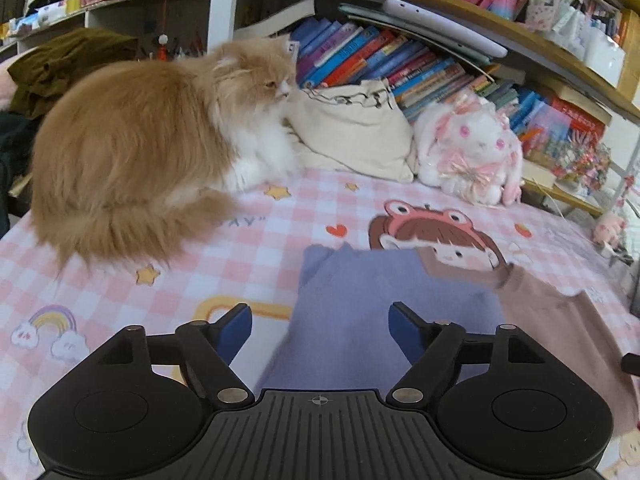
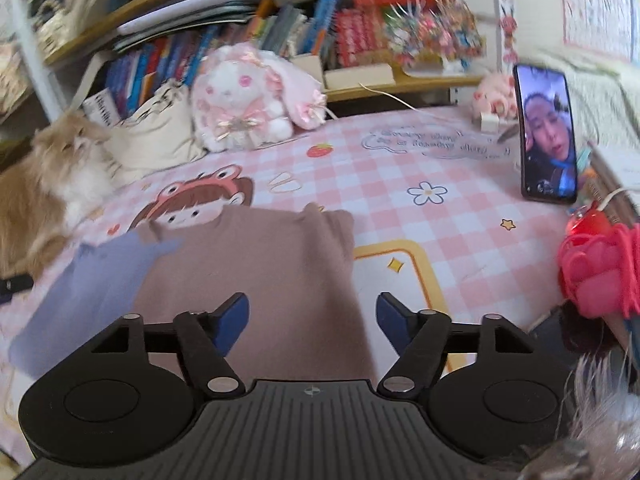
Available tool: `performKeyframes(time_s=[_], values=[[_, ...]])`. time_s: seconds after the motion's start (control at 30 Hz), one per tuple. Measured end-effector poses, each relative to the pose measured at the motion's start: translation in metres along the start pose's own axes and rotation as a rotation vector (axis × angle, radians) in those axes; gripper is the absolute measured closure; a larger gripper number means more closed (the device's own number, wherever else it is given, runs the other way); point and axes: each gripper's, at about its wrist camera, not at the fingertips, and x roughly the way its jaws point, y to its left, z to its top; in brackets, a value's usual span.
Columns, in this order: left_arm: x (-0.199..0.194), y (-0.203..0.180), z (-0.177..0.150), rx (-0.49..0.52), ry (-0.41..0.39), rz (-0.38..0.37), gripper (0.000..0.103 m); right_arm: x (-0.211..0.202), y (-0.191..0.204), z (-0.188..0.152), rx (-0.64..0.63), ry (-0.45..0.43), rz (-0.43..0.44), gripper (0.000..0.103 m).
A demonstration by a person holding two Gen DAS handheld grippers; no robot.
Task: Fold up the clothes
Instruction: 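Move both open grippers back over the folded sweater's side edges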
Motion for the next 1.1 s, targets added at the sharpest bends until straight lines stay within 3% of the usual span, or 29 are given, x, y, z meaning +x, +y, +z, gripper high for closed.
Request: performKeyframes(time_s=[0.4,0.67,1.1], values=[[-0.018,-0.019,-0.040,0.114,0.070,-0.072,0.024,-0.036,0.055,-0.061,-0.102,0.055,-0.016,0.025],[-0.023,-0.027,-0.055,0.145,0.077,-0.091,0.023,-0.042,0.062,-0.069,-0.135,0.069,-0.034,0.025],[-0.024,-0.011,-0.070,-0.040,0.126,0.007,0.023,-0.031,0.057,-0.059,-0.263,0.087,0.004,0.022]])
